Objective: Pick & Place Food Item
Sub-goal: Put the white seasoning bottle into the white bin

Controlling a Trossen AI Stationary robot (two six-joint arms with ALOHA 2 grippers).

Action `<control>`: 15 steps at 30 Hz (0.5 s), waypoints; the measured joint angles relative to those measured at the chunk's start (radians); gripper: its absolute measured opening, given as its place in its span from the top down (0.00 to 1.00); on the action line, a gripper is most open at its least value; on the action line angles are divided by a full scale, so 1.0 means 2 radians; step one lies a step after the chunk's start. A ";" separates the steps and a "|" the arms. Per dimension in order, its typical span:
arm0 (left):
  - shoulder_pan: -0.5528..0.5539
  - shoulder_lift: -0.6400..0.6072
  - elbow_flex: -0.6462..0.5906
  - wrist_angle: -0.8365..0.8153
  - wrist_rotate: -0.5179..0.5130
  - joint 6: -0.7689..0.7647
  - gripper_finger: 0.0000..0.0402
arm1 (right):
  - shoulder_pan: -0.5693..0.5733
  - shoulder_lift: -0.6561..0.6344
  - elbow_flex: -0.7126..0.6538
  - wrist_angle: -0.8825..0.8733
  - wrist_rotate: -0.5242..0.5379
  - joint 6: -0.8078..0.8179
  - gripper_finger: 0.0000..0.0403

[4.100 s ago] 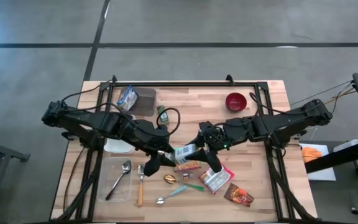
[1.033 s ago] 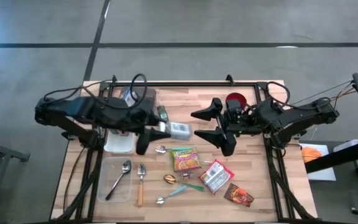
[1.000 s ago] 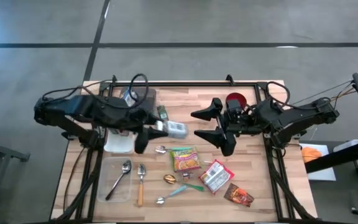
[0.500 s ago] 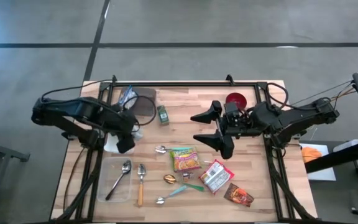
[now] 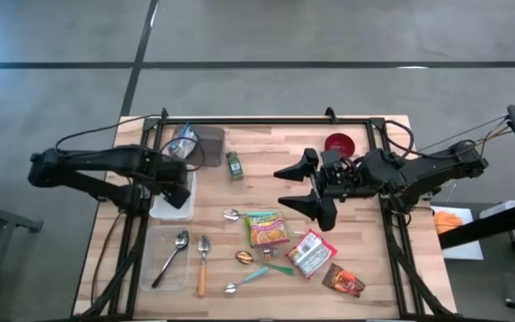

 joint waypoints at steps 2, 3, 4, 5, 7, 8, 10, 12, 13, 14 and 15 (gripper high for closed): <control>0.007 -0.001 -0.023 0.013 0.008 0.000 0.51 | 0.000 0.000 0.000 0.000 0.000 0.000 0.13; 0.008 0.000 -0.031 0.015 0.011 0.002 0.51 | 0.000 0.000 0.000 0.000 0.000 0.000 0.13; 0.008 0.002 -0.038 0.019 0.013 0.003 0.51 | 0.000 0.000 0.000 0.000 0.000 0.000 0.13; 0.008 0.005 -0.042 0.024 0.014 0.003 0.51 | 0.000 0.000 0.000 -0.001 0.000 0.000 0.13; 0.008 0.012 -0.047 0.035 0.018 0.005 0.51 | 0.000 0.000 0.000 -0.001 0.000 0.000 0.13; 0.008 0.014 -0.047 0.047 0.017 0.009 0.51 | 0.000 0.000 0.000 -0.001 0.000 0.000 0.13; 0.008 0.018 -0.046 0.077 0.015 0.020 0.51 | 0.000 0.000 0.000 -0.001 0.000 0.000 0.13; 0.013 0.022 -0.046 0.091 0.015 0.021 0.51 | 0.000 0.000 0.000 -0.001 0.000 0.000 0.13; 0.016 0.024 -0.046 0.097 0.016 0.025 0.51 | 0.000 0.000 0.000 -0.001 0.000 0.000 0.13; 0.017 0.025 -0.046 0.103 0.016 0.032 0.51 | 0.000 0.000 0.000 -0.001 0.000 -0.001 0.13; 0.018 0.028 -0.047 0.107 0.015 0.045 0.51 | 0.000 0.000 0.000 -0.001 0.000 -0.001 0.13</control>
